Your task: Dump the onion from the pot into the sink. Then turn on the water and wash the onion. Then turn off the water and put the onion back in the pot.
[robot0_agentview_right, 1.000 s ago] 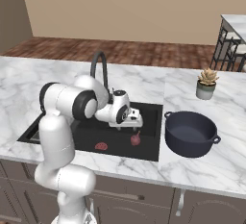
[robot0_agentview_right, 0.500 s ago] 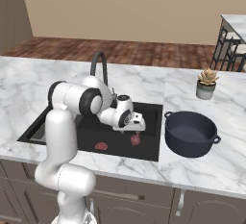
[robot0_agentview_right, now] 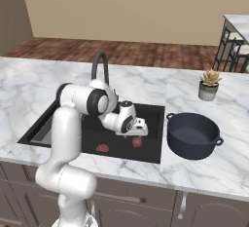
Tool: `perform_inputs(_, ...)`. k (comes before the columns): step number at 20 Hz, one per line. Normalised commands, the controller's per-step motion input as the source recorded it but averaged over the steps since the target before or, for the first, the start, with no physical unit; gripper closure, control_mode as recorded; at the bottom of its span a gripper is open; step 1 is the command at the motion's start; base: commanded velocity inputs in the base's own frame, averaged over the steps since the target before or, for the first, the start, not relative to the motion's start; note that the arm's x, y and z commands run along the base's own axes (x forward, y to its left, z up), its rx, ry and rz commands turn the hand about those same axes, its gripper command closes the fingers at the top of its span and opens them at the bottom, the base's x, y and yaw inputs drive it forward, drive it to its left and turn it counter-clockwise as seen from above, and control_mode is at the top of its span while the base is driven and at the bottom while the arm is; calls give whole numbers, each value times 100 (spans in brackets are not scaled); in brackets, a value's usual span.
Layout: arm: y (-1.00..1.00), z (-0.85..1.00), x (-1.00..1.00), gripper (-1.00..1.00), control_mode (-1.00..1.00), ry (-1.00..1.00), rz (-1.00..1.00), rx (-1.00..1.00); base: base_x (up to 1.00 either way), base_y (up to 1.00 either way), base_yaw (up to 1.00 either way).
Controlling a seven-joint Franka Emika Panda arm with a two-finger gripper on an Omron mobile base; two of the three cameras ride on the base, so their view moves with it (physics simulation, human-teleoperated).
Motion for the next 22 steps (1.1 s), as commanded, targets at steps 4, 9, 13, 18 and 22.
perform_inputs(4,0,-29,29,-100,-100,0,0,0,0,0,0)
perform_inputs(9,0,-24,29,-100,-100,0,0,0,0,0,0)
perform_inputs(13,0,-25,27,-100,-100,0,0,0,0,0,0)
perform_inputs(18,-1,-22,24,-100,-100,0,0,0,0,0,0)
perform_inputs(22,-5,-24,14,-100,-100,0,0,0,0,0,0)
